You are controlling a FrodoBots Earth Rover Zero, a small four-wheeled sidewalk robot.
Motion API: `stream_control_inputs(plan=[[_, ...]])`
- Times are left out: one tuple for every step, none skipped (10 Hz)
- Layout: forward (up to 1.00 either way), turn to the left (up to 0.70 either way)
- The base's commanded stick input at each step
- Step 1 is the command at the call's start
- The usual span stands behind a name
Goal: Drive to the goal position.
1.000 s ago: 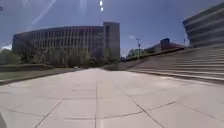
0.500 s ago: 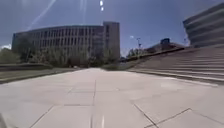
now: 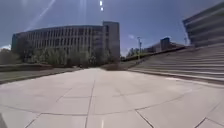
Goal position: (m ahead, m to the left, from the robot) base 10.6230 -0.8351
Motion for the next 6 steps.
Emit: stream_control_inputs(plan=[[0.7, 0.0], [0.7, 0.0], [0.7, 0.0], [0.7, 0.0], [0.7, 0.0], [0.7, 0.13]])
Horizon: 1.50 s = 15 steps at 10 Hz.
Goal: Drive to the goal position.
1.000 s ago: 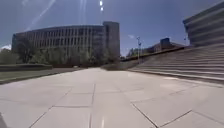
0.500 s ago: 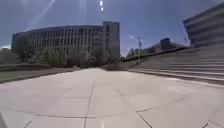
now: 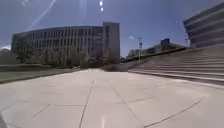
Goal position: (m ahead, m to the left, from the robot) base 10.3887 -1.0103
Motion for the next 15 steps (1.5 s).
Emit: stream_control_inputs(plan=[[0.7, 0.33], [0.7, 0.22], [0.7, 0.05], [0.7, 0.0], [0.7, 0.0], [0.7, 0.0], [0.7, 0.0], [0.7, 0.0], [0.7, 0.0], [0.7, 0.0], [0.7, 0.0], [0.7, 0.0], [0.7, 0.0], [0.7, 0.0], [0.7, 0.0]])
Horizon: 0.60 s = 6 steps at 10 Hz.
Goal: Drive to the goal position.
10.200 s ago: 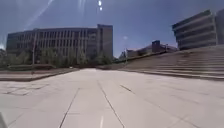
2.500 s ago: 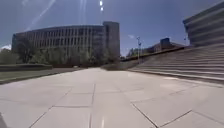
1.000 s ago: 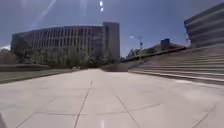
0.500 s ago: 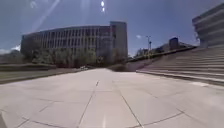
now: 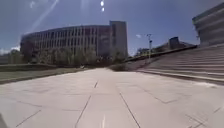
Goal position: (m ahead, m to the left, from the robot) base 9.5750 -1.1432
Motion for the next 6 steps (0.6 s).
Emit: stream_control_inputs(plan=[[0.7, 0.0], [0.7, 0.0], [0.7, 0.0], [0.7, 0.0], [0.7, 0.0], [0.7, 0.0]])
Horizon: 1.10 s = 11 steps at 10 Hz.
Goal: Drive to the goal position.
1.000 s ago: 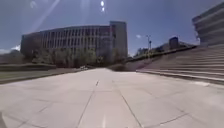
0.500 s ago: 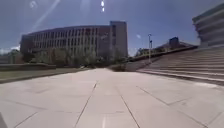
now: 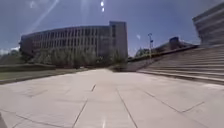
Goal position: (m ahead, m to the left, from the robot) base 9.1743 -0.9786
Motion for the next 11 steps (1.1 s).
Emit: stream_control_inputs(plan=[[0.7, 0.0], [0.7, 0.0], [0.7, 0.0], [0.7, 0.0], [0.7, 0.0], [0.7, 0.0], [0.7, 0.0], [0.7, 0.0], [0.7, 0.0], [0.7, 0.0], [0.7, 0.0]])
